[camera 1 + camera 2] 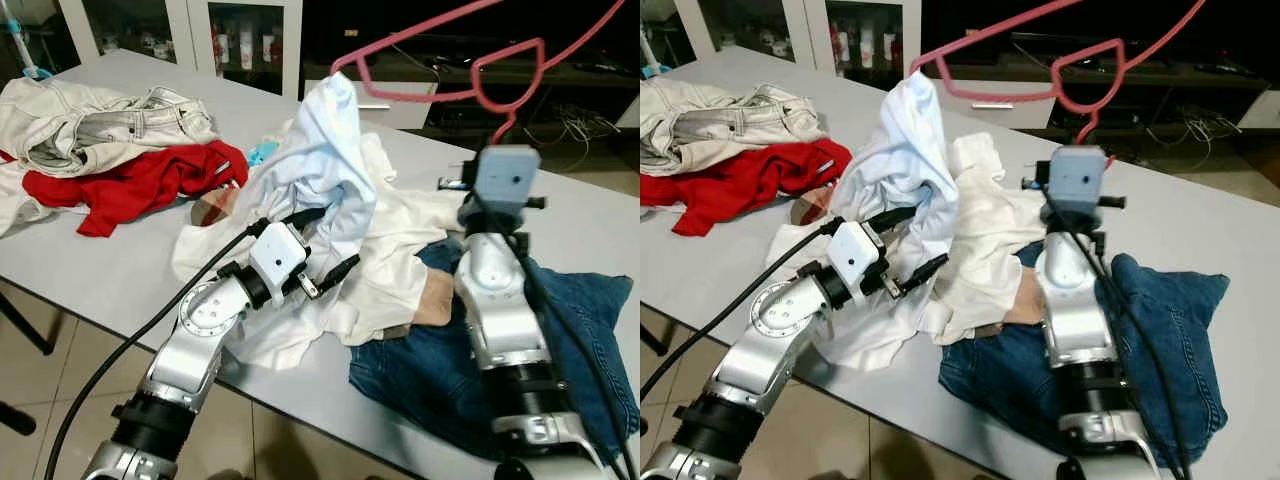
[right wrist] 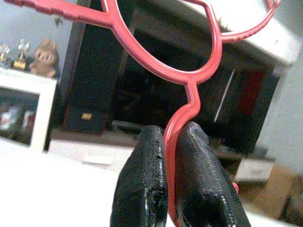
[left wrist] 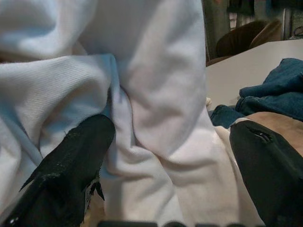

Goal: Hang hanger

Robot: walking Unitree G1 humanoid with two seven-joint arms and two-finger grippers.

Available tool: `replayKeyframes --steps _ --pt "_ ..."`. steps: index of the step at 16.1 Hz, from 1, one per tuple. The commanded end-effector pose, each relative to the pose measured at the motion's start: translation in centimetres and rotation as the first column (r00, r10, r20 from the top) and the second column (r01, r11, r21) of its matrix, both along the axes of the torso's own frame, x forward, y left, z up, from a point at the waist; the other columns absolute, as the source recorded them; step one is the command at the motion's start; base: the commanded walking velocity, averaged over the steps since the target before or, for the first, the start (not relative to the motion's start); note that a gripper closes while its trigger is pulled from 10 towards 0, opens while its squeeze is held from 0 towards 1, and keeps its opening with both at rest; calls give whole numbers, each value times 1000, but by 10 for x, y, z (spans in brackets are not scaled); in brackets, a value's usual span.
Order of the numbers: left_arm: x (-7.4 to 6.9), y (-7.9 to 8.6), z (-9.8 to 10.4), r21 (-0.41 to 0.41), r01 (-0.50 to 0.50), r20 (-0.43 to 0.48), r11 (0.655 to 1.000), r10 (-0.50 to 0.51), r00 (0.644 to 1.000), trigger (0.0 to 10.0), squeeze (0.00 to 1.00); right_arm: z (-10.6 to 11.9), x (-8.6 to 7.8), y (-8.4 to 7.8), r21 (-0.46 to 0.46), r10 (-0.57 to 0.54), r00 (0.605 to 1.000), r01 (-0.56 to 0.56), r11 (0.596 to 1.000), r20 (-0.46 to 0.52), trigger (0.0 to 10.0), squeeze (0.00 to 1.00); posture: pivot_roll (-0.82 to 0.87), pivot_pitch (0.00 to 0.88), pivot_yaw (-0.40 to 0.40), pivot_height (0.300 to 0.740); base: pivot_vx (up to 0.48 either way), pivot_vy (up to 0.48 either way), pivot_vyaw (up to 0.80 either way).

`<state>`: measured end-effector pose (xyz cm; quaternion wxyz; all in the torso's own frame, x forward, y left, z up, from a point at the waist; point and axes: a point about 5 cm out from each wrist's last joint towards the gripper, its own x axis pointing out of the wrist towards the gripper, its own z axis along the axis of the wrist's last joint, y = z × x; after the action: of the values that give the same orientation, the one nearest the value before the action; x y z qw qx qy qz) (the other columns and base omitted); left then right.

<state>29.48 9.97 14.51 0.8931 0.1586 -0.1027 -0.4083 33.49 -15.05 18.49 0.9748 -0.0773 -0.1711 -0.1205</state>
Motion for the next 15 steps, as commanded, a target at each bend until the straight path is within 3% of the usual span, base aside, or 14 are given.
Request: replayKeyframes --steps 1,4,5,8,13,15 --pt "1 -2 2 2 4 11 1000 -4 1000 10000 0 -11 -1 -1 67 10 999 -8 998 -31 10000 0 -13 0 -64 740 0 0 0" --pt "2 -1 3 2 6 14 1000 -6 1000 10000 0 -30 -3 11 240 144 987 -124 963 -65 10000 0 -7 0 -61 740 0 0 0" --pt "3 2 5 -1 1 16 1000 -1 1000 10000 0 -29 -1 17 331 188 981 -161 930 -50 10000 0 -5 0 -59 740 0 0 0" --pt "3 2 2 4 1 0 1000 -1 1000 10000 0 -23 4 19 409 195 981 -167 897 -25 10000 0 -1 0 -57 740 0 0 0" --pt "2 4 -15 12 -19 -64 1000 20 998 10000 0 3 6 37 435 303 949 -309 846 85 10000 0 -3 0 -60 740 0 0 0" --pt "2 4 -16 18 -26 -65 1000 27 998 10000 0 10 5 38 325 322 942 -334 885 91 10000 0 -4 0 -66 740 0 0 0"
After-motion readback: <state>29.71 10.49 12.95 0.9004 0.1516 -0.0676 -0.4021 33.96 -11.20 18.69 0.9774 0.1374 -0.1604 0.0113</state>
